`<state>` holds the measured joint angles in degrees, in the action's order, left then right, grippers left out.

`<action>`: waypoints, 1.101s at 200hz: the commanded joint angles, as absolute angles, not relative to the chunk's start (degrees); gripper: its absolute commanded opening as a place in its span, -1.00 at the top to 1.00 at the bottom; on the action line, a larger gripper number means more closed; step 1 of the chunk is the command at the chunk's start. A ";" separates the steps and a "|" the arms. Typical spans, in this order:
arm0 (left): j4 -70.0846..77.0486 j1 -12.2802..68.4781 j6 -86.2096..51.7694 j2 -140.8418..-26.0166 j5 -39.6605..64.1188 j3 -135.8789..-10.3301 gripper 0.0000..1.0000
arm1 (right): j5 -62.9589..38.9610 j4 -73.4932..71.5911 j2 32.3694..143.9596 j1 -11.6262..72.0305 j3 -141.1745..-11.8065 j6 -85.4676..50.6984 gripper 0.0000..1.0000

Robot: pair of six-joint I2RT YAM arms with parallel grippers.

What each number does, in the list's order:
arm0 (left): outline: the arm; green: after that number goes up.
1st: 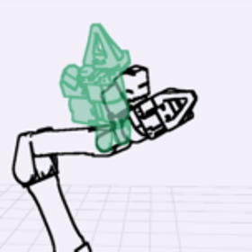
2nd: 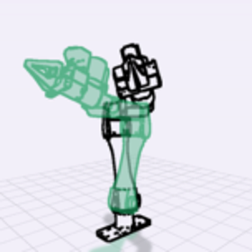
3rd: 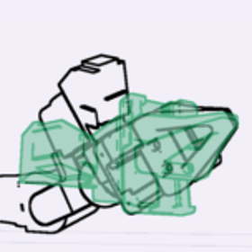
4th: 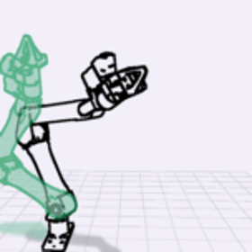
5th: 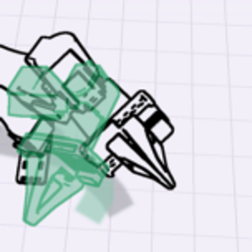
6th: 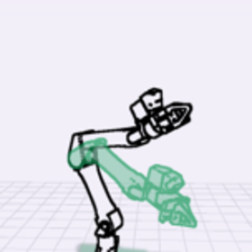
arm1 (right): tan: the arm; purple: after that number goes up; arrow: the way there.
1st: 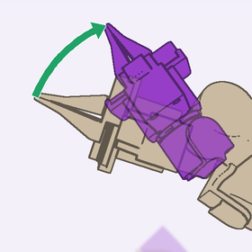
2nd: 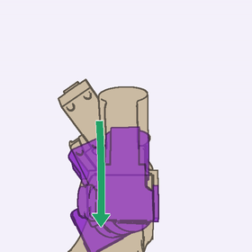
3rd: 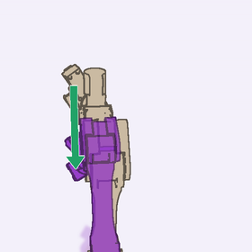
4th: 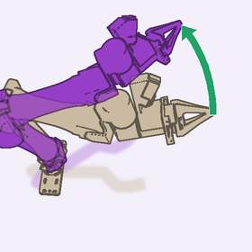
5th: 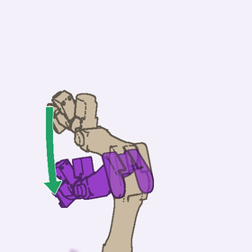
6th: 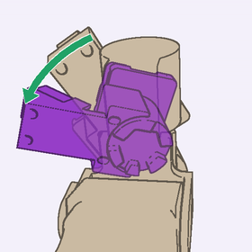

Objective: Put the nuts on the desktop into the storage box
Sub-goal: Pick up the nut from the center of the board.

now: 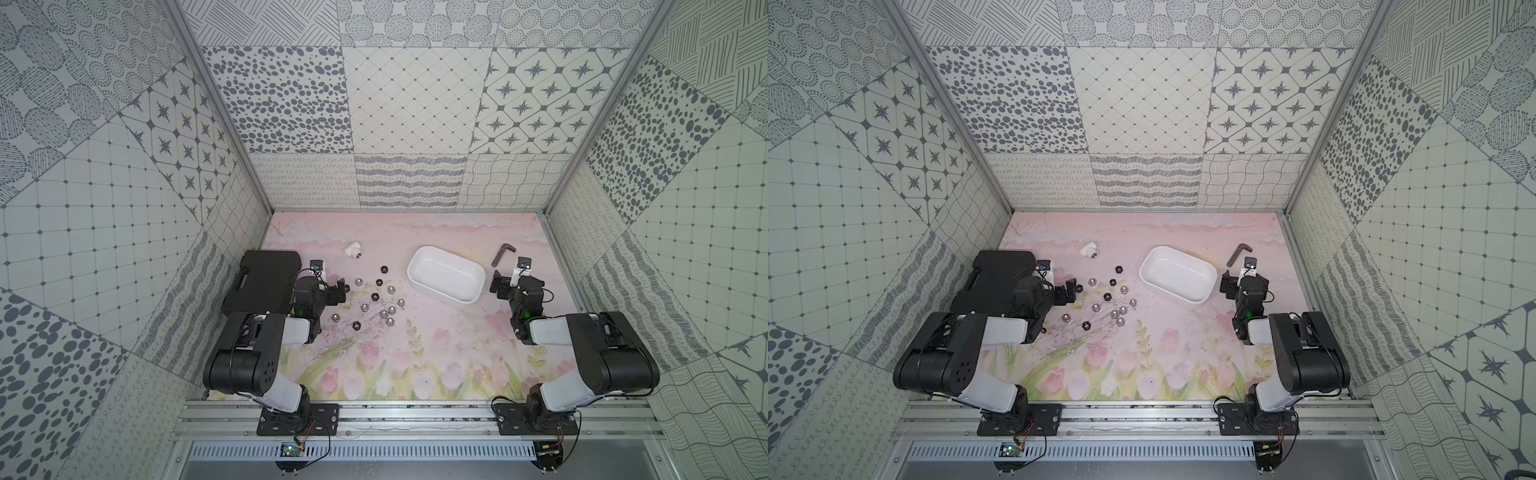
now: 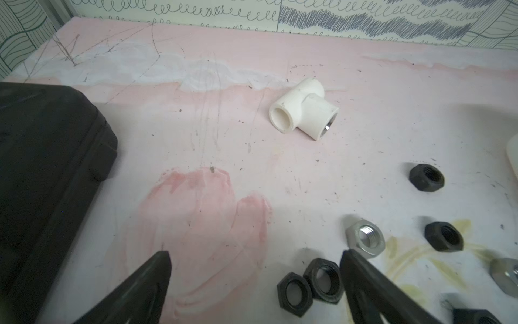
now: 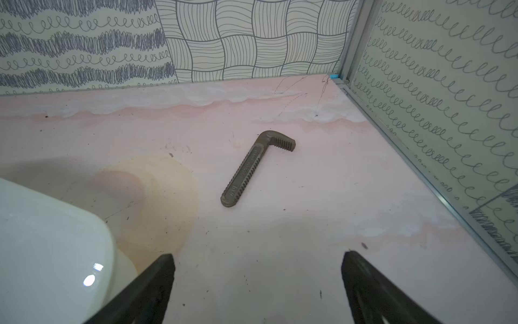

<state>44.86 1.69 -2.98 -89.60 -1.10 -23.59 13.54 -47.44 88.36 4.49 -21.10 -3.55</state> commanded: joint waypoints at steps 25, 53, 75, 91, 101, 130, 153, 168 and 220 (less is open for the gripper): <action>47.55 1.73 -2.85 -89.91 -0.35 -23.98 -0.98 | 13.80 -50.19 89.01 4.75 -22.41 -3.26 -0.95; 47.39 1.68 -2.87 -89.92 -0.05 -24.08 -0.98 | 13.80 -50.19 88.95 4.75 -22.40 -3.25 -0.95; 47.44 1.63 -2.85 -89.92 -0.14 -24.08 -0.98 | 13.80 -50.19 89.01 4.77 -22.42 -3.26 -0.95; 46.12 1.72 -3.85 -89.16 -3.08 -24.41 -0.98 | 14.03 -50.31 88.88 4.75 -22.39 -3.25 -0.94; 40.82 1.62 -4.73 -87.18 -4.60 -26.47 -0.98 | 14.38 -49.04 88.11 4.75 -22.79 -3.48 -0.95; 25.37 2.36 -5.39 -79.50 -6.21 -33.00 -0.98 | 14.40 -32.24 78.78 6.24 -28.51 -0.98 -0.95; 15.46 2.33 -10.68 -71.50 -4.74 -37.90 -0.98 | 15.85 -16.67 71.08 9.14 -35.93 -0.24 -0.95; 7.26 2.46 -13.25 -68.47 -1.80 -43.12 -0.98 | 17.83 -6.88 67.12 12.72 -40.86 0.35 -0.95; -4.67 3.78 -17.82 -59.16 5.32 -50.07 -0.98 | 20.25 18.86 62.66 31.19 -54.87 3.75 -0.95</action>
